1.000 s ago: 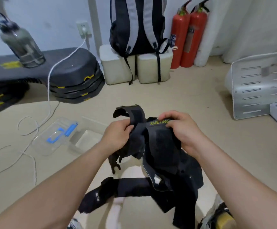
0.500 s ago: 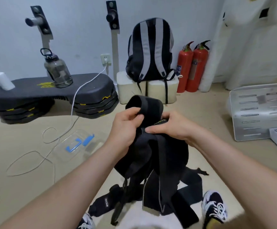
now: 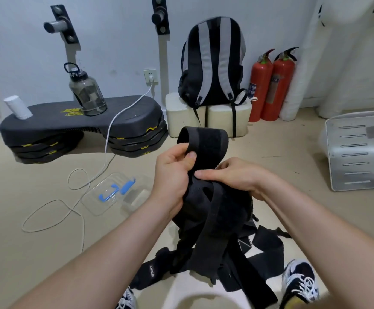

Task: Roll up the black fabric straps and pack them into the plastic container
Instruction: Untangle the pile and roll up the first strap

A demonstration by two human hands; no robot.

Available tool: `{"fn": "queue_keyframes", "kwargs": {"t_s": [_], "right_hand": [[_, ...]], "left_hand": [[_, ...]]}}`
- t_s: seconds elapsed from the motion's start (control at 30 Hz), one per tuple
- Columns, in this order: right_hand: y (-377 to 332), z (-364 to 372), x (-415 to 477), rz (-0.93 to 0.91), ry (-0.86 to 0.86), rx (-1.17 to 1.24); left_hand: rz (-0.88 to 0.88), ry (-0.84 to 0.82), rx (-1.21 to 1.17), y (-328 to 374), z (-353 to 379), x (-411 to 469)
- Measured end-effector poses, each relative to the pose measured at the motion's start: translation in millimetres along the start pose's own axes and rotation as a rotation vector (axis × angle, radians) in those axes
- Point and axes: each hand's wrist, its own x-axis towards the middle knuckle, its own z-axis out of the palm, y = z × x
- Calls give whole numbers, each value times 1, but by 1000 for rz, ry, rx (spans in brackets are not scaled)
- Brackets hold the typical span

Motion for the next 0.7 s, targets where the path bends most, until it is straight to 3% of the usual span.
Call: {"fn": "queue_keyframes", "kwargs": {"t_s": [0.17, 0.27, 0.33, 0.4, 0.53, 0.7], "right_hand": [[-5, 5, 1, -122, 113, -84], [-8, 14, 0, -292, 291, -280], [-9, 16, -2, -399, 284, -391], [-10, 20, -5, -407, 294, -559], [-16, 30, -13, -437, 486, -832], [-14, 38, -9, -706, 655, -788]], "left_hand": [[-133, 61, -152, 5, 0, 2], [-243, 121, -323, 8, -6, 10], [-262, 127, -378, 9, -8, 12], [-266, 113, -393, 11, -8, 12], [-246, 119, -394, 17, -9, 12], [-214, 166, -407, 28, -19, 17]]}}
